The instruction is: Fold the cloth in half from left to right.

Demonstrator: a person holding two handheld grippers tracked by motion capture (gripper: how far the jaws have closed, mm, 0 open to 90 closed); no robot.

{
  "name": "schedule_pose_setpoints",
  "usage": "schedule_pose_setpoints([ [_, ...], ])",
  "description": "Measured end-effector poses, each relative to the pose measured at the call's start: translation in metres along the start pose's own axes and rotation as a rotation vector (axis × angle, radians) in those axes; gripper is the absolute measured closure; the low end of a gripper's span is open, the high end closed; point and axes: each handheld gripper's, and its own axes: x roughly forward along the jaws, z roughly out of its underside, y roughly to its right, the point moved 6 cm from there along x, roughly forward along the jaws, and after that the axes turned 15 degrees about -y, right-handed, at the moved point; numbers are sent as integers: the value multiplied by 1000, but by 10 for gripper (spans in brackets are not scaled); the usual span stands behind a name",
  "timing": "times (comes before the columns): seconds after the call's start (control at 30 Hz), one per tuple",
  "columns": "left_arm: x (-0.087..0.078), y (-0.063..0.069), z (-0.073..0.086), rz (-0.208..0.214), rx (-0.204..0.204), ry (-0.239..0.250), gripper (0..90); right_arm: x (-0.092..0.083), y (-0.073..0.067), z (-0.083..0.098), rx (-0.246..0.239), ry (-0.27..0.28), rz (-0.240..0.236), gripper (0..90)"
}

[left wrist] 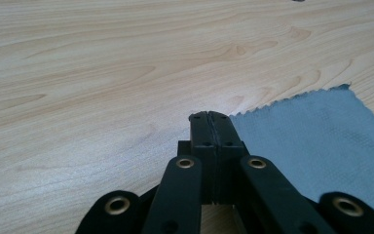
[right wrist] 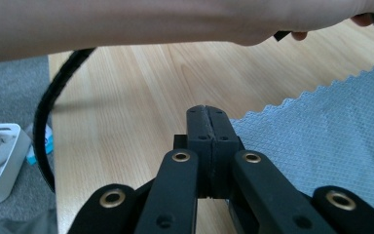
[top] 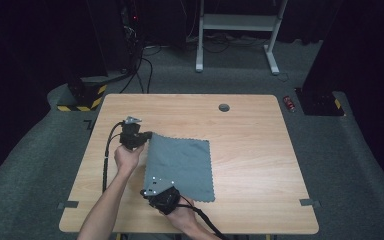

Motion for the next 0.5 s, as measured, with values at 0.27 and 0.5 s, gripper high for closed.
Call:
schedule_pose_setpoints([
  [0.27, 9, 13, -7, 13, 27, -21, 900, -11, 10, 14, 25, 3, 13, 900],
  [0.5, 22, 28, -12, 31, 54, -31, 900, -20, 17, 28, 69, 1, 21, 900],
])
